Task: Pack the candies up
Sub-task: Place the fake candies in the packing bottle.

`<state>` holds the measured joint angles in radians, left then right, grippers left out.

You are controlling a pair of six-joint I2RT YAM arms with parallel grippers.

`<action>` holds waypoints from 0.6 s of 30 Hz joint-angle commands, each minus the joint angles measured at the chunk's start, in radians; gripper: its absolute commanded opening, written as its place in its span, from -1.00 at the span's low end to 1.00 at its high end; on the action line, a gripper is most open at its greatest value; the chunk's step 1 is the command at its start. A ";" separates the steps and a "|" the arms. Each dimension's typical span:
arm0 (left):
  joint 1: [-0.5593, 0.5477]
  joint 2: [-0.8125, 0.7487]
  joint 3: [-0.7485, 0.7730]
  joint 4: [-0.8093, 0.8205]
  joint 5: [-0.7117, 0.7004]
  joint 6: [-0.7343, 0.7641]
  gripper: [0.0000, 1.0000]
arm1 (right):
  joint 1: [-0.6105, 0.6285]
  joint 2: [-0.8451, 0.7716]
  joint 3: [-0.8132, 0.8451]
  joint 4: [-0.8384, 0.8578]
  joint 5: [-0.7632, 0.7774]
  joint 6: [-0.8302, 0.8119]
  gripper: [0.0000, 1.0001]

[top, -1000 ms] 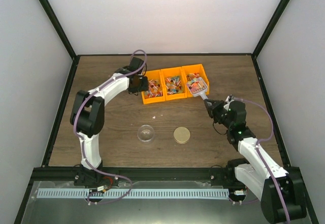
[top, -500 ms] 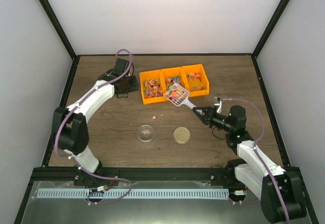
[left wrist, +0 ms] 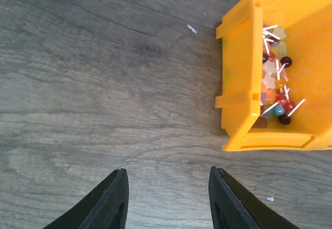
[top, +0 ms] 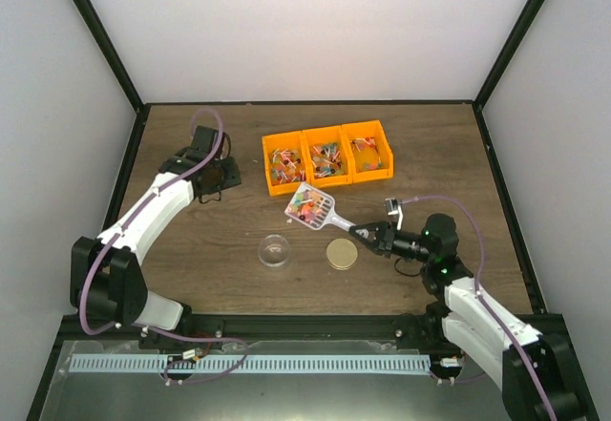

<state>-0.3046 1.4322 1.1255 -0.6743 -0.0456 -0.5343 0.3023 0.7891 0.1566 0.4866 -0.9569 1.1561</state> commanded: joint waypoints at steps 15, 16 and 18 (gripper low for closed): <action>0.002 -0.060 -0.090 0.029 -0.033 -0.044 -0.08 | 0.078 -0.168 0.100 -0.595 0.091 -0.393 -0.99; 0.002 -0.059 -0.090 0.031 -0.036 -0.043 -0.08 | 0.084 -0.158 0.111 -0.605 0.102 -0.406 -0.99; 0.002 -0.058 -0.092 0.032 -0.041 -0.040 -0.08 | 0.095 -0.137 0.133 -0.618 0.118 -0.434 -0.99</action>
<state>-0.3046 1.3750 1.0447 -0.6613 -0.0677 -0.5732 0.3721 0.6315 0.2054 -0.0822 -0.8795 0.8143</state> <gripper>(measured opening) 0.459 0.099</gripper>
